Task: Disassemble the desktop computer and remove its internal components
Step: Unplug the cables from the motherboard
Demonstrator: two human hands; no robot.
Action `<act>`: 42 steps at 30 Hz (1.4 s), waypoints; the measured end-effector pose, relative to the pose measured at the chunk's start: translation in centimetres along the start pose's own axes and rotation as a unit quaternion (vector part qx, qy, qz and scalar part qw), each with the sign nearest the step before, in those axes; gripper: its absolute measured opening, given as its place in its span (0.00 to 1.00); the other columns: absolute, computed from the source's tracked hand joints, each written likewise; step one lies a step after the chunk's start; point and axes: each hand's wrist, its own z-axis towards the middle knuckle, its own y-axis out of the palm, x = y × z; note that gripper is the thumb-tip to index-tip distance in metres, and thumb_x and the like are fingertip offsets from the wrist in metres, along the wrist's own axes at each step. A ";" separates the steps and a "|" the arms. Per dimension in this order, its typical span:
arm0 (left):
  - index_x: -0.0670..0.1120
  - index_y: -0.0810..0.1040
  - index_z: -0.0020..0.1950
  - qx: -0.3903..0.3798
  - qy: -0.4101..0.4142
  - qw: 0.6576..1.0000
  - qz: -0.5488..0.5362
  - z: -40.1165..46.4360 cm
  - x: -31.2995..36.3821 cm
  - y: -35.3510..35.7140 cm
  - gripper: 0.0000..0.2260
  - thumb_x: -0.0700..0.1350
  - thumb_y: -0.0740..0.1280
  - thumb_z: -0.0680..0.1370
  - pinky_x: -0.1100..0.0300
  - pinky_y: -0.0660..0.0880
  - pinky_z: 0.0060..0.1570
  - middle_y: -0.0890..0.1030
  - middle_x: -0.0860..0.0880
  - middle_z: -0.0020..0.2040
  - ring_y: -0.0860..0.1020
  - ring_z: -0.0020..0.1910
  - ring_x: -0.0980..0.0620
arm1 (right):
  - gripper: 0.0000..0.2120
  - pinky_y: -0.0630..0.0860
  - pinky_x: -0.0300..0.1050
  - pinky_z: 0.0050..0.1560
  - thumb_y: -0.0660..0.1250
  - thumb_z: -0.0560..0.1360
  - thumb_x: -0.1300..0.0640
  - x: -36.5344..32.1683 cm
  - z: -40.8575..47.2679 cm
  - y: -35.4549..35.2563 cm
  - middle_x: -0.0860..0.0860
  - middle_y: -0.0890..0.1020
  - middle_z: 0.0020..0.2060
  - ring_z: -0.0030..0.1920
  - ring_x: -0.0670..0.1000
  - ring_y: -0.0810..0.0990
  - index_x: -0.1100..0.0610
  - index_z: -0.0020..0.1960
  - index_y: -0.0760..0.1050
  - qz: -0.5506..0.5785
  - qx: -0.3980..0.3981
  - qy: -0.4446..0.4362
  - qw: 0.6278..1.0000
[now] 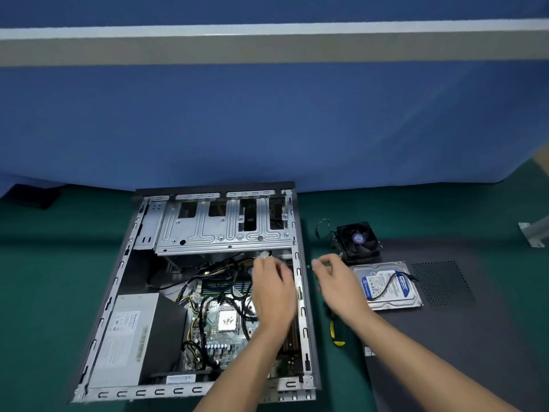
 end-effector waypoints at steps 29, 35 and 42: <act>0.45 0.77 0.48 -0.421 0.311 0.782 0.339 1.1 -7.2 -2.2 0.05 0.44 0.68 0.73 0.54 0.73 0.56 0.78 0.47 0.48 0.74 0.51 0.48 | 0.19 0.66 0.48 0.42 0.45 0.82 0.47 -2.4 -0.3 6.3 0.57 0.79 0.47 0.43 0.58 0.75 0.58 0.54 0.69 -0.168 0.138 0.055 0.974; 0.46 0.75 0.44 -0.490 0.338 0.750 0.287 -0.5 -6.7 -1.6 0.05 0.47 0.64 0.75 0.55 0.76 0.45 0.79 0.48 0.40 0.77 0.39 0.49 | 0.20 0.65 0.49 0.42 0.45 0.82 0.47 -2.3 -0.2 6.4 0.58 0.80 0.47 0.46 0.60 0.77 0.58 0.53 0.70 -0.175 0.151 0.051 0.972; 0.43 0.78 0.44 -0.496 0.377 0.720 0.305 -0.9 -6.2 -0.5 0.03 0.42 0.65 0.76 0.53 0.77 0.47 0.79 0.47 0.38 0.76 0.37 0.48 | 0.20 0.66 0.49 0.43 0.46 0.82 0.46 -2.4 -0.2 6.4 0.59 0.80 0.46 0.43 0.58 0.74 0.59 0.52 0.71 -0.164 0.150 0.054 0.973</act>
